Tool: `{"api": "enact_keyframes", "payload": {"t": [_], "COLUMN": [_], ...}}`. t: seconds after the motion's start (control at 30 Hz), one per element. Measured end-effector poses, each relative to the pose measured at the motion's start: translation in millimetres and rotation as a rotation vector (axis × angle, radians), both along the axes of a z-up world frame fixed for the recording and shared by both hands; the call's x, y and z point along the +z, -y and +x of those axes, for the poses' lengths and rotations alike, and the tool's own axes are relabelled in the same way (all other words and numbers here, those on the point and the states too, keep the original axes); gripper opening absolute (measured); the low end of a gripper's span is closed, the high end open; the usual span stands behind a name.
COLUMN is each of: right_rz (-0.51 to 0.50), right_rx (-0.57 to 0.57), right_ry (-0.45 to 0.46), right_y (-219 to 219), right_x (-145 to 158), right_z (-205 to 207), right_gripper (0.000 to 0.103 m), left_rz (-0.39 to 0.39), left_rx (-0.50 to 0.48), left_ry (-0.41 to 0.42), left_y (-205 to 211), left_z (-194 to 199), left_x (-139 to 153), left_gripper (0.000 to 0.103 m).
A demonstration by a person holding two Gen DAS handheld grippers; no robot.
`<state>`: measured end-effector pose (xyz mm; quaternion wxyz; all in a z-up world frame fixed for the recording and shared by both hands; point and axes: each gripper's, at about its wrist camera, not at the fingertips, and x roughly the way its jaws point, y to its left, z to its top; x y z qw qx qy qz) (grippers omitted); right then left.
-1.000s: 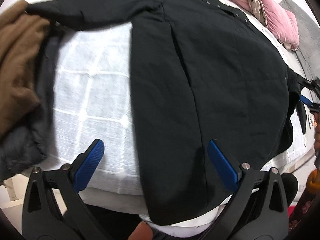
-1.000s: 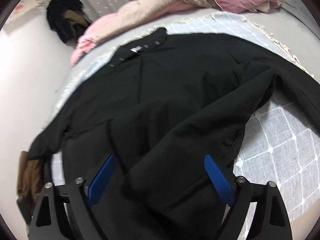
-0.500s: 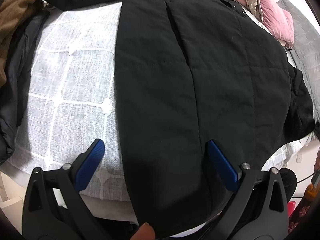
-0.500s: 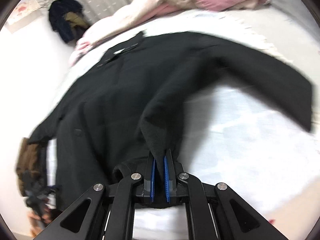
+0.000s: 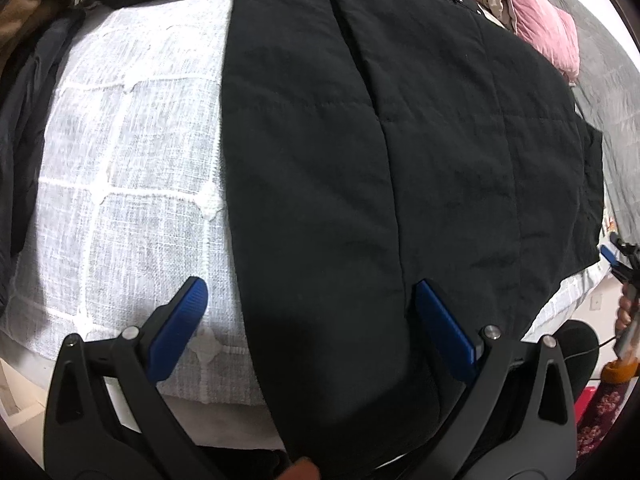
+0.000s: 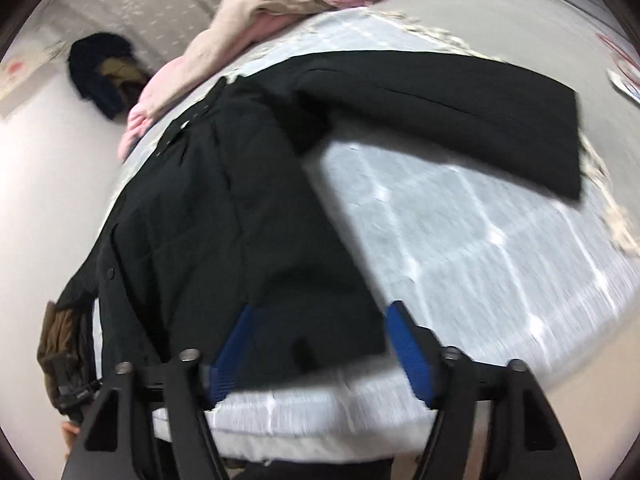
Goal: Fold large clothes
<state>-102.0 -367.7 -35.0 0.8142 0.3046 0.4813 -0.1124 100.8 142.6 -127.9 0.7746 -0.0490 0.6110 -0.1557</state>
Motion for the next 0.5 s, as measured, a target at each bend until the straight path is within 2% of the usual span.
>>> {"api": "enact_keyframes", "payload": {"t": [0.1, 0.17, 0.23, 0.27, 0.3, 0.33, 0.37, 0.4, 0.43, 0.47, 0.5], "right_rz": [0.0, -0.012, 0.025, 0.043, 0.044, 0.055, 0.088, 0.129, 0.149, 0.174, 0.204], "right_rx": [0.015, -0.011, -0.042, -0.063, -0.073, -0.065, -0.05, -0.046, -0.047, -0.039, -0.033], "right_ry": [-0.022, -0.048, -0.044, -0.027, -0.009, 0.017, 0.032, 0.05, 0.069, 0.102, 0.137], "right_y": [1.6, 6.7, 11.8, 12.7, 11.0, 6.6, 3.0, -0.2, -2.5, -6.5, -9.8], "right_x": [-17.5, -33.3, -45.6, -49.8, -47.5, -44.6, -42.6, -39.1, -33.8, -22.8, -11.2], "right_z": [18.1, 21.1, 21.8, 20.7, 16.7, 14.0, 11.4, 7.8, 4.5, -2.1, -8.7], "right_gripper": [0.073, 0.073, 0.073, 0.073, 0.066, 0.055, 0.024, 0.014, 0.013, 0.011, 0.009], "left_rz": [-0.035, -0.068, -0.109, -0.141, -0.177, -0.195, -0.213, -0.252, -0.267, -0.27, -0.281], "left_rx": [0.02, 0.032, 0.031, 0.021, 0.011, 0.001, -0.015, -0.019, -0.008, -0.002, -0.006], "left_ry": [0.008, 0.01, 0.004, -0.008, -0.027, -0.035, -0.048, -0.058, -0.046, -0.012, 0.016], "left_y": [-1.3, -7.6, -11.9, -12.9, -11.9, -10.8, -9.7, -10.2, -12.6, -15.9, -18.4], "left_z": [-3.5, -9.3, -14.8, -16.8, -20.5, -24.0, -26.6, -29.9, -31.0, -34.1, -34.7], "left_x": [-0.5, 1.0, 2.8, 3.2, 4.1, 6.2, 7.8, 12.0, 16.9, 31.4, 43.5], "left_gripper": [0.103, 0.102, 0.102, 0.096, 0.092, 0.077, 0.053, 0.039, 0.016, 0.009, 0.009]}}
